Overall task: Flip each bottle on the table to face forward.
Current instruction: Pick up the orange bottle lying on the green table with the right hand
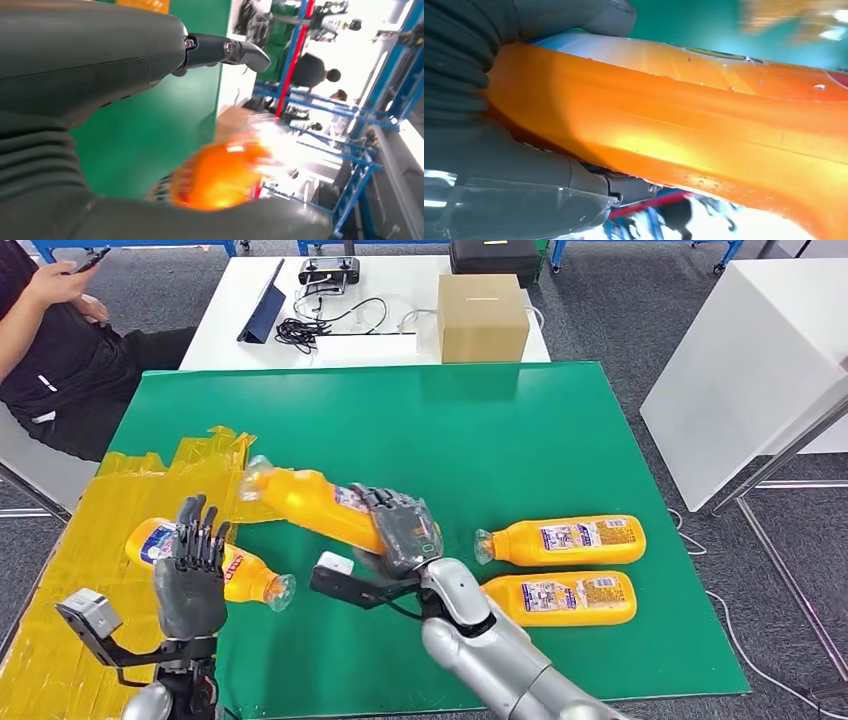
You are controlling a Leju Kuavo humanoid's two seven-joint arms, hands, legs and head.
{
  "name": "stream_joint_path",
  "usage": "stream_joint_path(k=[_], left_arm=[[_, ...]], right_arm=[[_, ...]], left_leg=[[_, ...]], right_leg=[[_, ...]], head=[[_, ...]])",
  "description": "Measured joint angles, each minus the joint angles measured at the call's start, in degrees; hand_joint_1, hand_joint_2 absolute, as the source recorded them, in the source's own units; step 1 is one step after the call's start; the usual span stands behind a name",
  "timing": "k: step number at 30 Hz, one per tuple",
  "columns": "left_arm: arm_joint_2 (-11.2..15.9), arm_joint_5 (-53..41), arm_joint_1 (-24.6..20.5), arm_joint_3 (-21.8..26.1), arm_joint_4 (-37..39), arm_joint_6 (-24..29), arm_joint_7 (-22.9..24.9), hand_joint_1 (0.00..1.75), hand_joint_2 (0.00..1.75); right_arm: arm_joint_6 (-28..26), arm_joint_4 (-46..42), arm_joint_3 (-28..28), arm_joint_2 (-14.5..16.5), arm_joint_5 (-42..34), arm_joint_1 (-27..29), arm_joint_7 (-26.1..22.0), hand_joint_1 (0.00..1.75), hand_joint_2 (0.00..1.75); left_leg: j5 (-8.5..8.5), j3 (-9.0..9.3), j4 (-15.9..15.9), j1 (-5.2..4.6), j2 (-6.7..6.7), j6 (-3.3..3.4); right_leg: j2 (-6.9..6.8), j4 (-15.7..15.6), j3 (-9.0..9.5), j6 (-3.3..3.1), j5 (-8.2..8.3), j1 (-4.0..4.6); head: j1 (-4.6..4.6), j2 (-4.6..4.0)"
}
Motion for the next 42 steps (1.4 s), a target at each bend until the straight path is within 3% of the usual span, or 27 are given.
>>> stream_joint_path(k=[5, 11, 31, 42], left_arm=[[-0.5, 0.5, 1.7, -0.9, -0.5, -0.1, -0.5, 0.0, 1.75], [-0.8, 0.5, 2.2, -1.9, -0.6, -0.4, -0.5, 0.0, 1.75], [-0.7, 3.6, 1.9, -4.2, -0.8, -3.0, -0.2, 0.0, 1.75], [-0.6, 4.0, 1.9, -3.6, -0.9, -3.2, -0.1, 0.0, 1.75]], right_arm=[[-0.3, -7.6, 1.9, -0.1, 0.0, 2.5, 0.6, 1.75, 1.75], [-0.4, -10.2, 2.7, -0.4, -1.2, 3.2, 0.4, 1.75, 1.75], [6.3, -7.2, 8.9, 1.4, -2.6, 1.2, 1.6, 1.75, 1.75], [6.5, -4.8, 10.3, 1.8, -2.6, 0.2, 1.6, 1.75, 1.75]], left_leg=[[0.01, -0.03, 0.0, 0.02, -0.01, 0.0], [0.03, -0.02, 0.0, 0.0, -0.02, 0.01], [0.03, -0.03, 0.0, 0.01, -0.02, 0.01], [0.03, -0.04, 0.0, 0.0, -0.02, 0.01]], right_leg=[[0.0, 0.0, -0.03, -0.02, -0.01, 0.01], [0.0, 0.0, 0.01, -0.01, 0.0, 0.0], [0.0, 0.0, 0.01, -0.01, 0.0, 0.0], [0.0, 0.0, 0.0, -0.01, 0.0, 0.0]], head=[[0.01, 0.0], [0.02, 0.0], [0.01, 0.0], [0.01, 0.0]])
